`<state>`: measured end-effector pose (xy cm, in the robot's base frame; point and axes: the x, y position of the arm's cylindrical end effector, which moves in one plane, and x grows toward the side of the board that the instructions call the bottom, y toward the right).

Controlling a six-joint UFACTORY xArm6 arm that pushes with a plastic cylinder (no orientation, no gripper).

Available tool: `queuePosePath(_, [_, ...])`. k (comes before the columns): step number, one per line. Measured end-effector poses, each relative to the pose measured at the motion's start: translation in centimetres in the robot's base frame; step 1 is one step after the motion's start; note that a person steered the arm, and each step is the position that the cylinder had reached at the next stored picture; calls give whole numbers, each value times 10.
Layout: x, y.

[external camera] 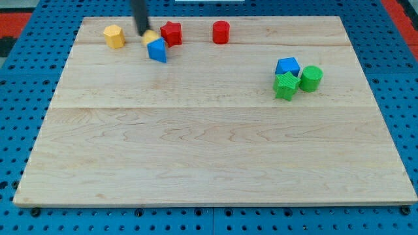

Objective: Move the arm to the top right of the red circle

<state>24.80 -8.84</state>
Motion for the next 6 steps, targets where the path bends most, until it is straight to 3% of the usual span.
queuePosePath(1, [42, 76])
queuePosePath(2, [38, 77])
queuePosePath(3, [38, 22])
queuePosePath(4, [7, -13])
queuePosePath(5, [-36, 22])
queuePosePath(6, [10, 108])
